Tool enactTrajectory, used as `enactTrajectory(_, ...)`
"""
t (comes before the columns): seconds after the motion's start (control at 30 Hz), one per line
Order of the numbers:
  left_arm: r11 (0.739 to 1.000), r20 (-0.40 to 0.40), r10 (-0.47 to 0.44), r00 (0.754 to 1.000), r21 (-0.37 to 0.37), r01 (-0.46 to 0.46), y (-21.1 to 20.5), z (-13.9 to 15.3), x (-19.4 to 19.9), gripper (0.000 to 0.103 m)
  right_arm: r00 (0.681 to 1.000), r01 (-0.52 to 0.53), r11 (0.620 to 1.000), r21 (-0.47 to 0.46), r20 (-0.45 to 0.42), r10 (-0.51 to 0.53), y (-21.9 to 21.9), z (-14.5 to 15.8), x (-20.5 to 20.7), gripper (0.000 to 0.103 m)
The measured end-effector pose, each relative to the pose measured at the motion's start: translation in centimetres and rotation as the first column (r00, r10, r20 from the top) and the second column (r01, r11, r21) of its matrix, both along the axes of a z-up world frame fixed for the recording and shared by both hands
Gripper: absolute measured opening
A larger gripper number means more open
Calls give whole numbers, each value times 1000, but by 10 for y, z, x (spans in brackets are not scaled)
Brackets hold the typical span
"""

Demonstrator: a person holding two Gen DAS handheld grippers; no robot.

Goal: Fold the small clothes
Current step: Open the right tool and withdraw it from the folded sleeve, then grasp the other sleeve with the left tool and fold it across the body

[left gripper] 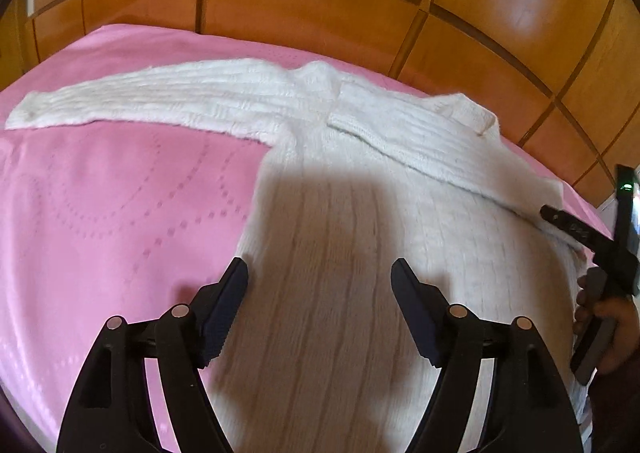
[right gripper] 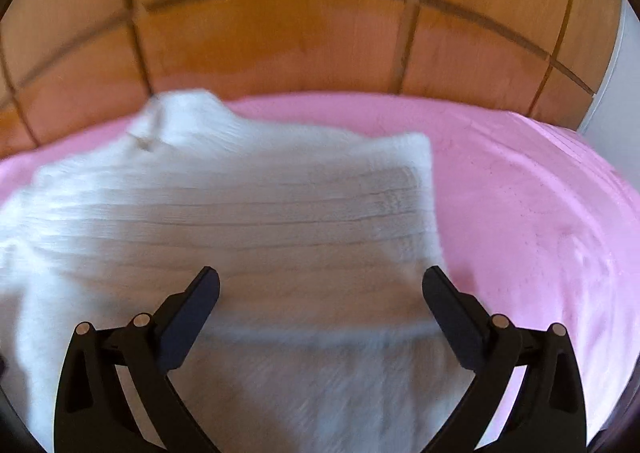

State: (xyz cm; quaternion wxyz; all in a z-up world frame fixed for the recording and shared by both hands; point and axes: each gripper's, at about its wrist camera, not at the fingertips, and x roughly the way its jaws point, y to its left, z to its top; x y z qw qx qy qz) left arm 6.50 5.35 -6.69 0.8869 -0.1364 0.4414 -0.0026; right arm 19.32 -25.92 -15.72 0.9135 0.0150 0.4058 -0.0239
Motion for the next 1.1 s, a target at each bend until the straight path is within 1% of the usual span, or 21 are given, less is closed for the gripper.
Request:
enactTrajectory(0.03,1000,3,11,1000,-3,-11,2,1,-5,83,1000,-25,999,27,-1,25,4,1,-11,101)
enactTrajectory(0.1,1000,12,25,1000,-16,-25,6,2,-10,84,998,-69,995,74,0,69,12,2,-32,101)
enactTrajectory(0.17,998,9,55,998,-24,-54,11,2,-14,84,995,-98,992,84,-11,99,19,-4,-53,101)
enactTrajectory(0.27,993,-15,95,995,-64,-96,21,1,-21,84,992,-117,992,52,-41,119,27,-22,-77,101)
enactTrajectory(0.3,992,-16,105,994,-65,-106,23,0,-23,84,991,-126,992,22,-40,126,31,-28,-84,101)
enactTrajectory(0.33,991,-17,115,993,-60,-116,25,0,-24,84,991,-131,991,-18,7,131,36,-30,-94,101)
enactTrajectory(0.4,990,-19,131,991,-41,-132,28,0,-28,84,992,-119,992,-36,33,120,35,-31,-96,101)
enactTrajectory(0.47,989,-16,146,989,-21,-146,31,0,-32,84,994,-107,994,-7,34,107,33,-32,-91,101)
enactTrajectory(0.5,988,-12,152,988,-16,-153,32,0,-33,85,994,-103,995,10,33,103,32,-33,-91,101)
enactTrajectory(0.53,987,-7,160,987,-8,-160,33,1,-35,89,994,-101,995,18,35,100,31,-33,-91,101)
enactTrajectory(0.7,983,19,185,982,14,-186,40,4,-42,90,994,-102,995,15,42,102,33,-31,-101,101)
enactTrajectory(0.93,976,15,219,976,-10,-219,62,1,-40,91,992,-107,994,22,68,105,29,-32,-107,101)
enactTrajectory(0.97,974,5,227,974,-19,-226,69,0,-39,95,992,-108,994,21,68,106,29,-33,-107,101)
enactTrajectory(1.03,969,-1,242,970,-47,-242,81,-2,-38,96,992,-108,994,22,68,107,29,-33,-106,101)
enactTrajectory(1.1,958,1,276,961,-82,-275,102,-2,-37,99,992,-108,994,21,69,107,29,-33,-106,101)
